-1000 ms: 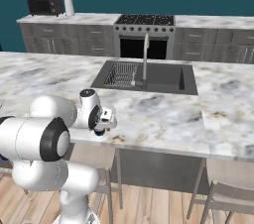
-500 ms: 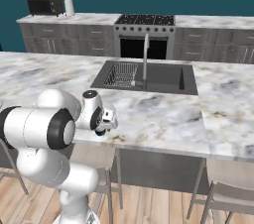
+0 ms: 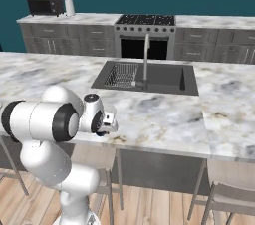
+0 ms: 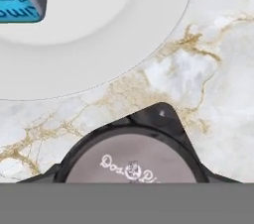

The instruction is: Place two yogurt containers on each plate.

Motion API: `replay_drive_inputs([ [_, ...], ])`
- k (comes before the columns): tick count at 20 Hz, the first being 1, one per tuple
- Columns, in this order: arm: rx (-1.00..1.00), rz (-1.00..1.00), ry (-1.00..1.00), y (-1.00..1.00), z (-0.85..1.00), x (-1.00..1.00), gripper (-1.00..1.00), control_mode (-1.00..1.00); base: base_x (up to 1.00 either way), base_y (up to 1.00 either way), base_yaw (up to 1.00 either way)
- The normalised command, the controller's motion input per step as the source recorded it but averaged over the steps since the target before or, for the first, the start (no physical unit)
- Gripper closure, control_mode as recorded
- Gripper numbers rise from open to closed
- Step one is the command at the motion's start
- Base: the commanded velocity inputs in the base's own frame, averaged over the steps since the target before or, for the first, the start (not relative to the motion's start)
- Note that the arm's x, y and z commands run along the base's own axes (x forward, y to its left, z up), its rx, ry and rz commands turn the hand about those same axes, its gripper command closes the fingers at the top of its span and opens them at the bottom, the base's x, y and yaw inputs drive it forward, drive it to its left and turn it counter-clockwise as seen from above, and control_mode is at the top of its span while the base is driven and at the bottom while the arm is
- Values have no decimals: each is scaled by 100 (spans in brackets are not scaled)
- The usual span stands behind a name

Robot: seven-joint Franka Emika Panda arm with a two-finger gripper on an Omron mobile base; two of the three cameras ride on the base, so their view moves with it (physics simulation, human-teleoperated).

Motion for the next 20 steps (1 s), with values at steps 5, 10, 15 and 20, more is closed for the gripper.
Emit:
replay_drive_inputs([
  [5, 1, -1, -2, 0, 78, 15, 100, -100, 0, 0, 0],
  [10, 0, -2, 0, -4, 76, 62, 100, -100, 0, 0, 0],
  [15, 0, 0, 1, 1, 0, 97, 100, -100, 0, 0, 0],
  [20, 0, 0, 0, 14, -35, 81, 100, -100, 0, 0, 0],
])
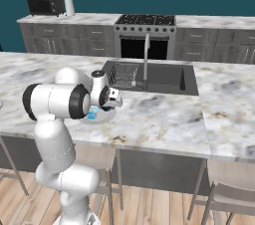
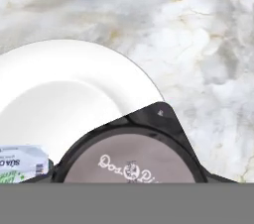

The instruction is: Place two yogurt containers on each plate.

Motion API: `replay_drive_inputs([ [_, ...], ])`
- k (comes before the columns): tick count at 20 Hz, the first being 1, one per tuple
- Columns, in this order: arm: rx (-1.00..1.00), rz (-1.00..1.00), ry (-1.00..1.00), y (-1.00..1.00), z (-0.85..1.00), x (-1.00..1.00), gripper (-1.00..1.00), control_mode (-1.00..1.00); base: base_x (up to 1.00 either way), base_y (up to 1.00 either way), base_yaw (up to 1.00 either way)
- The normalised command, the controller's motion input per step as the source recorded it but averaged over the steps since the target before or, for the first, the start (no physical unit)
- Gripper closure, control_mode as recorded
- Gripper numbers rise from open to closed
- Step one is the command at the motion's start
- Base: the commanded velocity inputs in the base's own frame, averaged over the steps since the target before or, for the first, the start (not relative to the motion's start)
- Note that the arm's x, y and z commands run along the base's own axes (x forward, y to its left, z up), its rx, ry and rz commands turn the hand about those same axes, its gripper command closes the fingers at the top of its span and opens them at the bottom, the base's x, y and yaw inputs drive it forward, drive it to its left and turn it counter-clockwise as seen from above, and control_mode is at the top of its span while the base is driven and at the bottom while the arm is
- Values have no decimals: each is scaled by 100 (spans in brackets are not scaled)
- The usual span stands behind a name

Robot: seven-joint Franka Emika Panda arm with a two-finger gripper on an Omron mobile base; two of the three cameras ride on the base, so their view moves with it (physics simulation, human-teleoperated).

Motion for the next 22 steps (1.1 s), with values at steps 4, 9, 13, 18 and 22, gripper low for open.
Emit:
replay_drive_inputs([
  [4, 1, 0, 0, 29, -52, 31, -100, -100, 0, 0, 0],
  [9, 0, 0, 1, 3, -5, 2, -100, -100, 0, 0, 0],
  [13, 0, 0, 0, 0, 18, -10, -100, -100, 0, 0, 0],
  [18, 0, 0, -5, 0, 49, -33, -100, -100, 0, 0, 0],
  [22, 0, 0, -28, 0, 74, -92, -100, -100, 0, 0, 0],
])
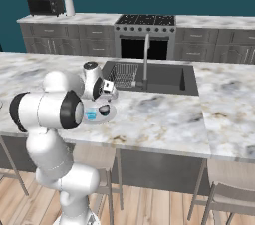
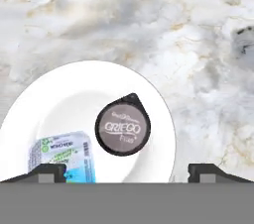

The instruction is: Place two yogurt containers on each plate.

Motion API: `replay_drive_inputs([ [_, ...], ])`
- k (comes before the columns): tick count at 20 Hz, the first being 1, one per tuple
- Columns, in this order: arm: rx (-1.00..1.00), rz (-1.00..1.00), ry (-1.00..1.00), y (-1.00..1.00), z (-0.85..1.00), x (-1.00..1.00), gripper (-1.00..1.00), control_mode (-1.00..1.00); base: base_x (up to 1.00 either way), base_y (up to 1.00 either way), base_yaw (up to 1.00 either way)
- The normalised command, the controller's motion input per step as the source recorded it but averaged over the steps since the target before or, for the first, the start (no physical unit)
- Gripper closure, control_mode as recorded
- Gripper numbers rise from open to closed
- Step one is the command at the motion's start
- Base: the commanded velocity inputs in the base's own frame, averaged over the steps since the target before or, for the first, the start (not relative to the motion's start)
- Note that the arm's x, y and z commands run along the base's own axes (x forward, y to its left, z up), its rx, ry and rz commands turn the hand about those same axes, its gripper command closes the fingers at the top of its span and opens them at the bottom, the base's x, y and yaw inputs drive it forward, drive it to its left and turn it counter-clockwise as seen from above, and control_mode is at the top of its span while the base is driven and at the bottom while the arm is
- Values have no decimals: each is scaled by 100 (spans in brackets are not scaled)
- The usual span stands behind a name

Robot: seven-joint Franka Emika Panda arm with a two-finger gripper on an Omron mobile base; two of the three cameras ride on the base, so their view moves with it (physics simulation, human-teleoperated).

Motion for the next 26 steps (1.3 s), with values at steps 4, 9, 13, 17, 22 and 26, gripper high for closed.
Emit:
replay_drive_inputs([
  [4, 1, -1, -53, -22, 62, -100, -100, -100, 0, 0, 0],
  [9, 2, -1, -62, -34, 52, -100, -100, -100, 0, 0, 0],
  [13, 1, -3, -59, -27, 79, -100, -100, -100, 0, 0, 0],
  [17, 0, 0, -58, -14, 94, -100, -100, -100, 0, 0, 0],
  [22, -7, 3, -37, -1, 41, -86, -100, -100, 0, 0, 0],
  [26, 0, 0, -5, 0, 9, -13, -100, -100, 0, 0, 0],
])
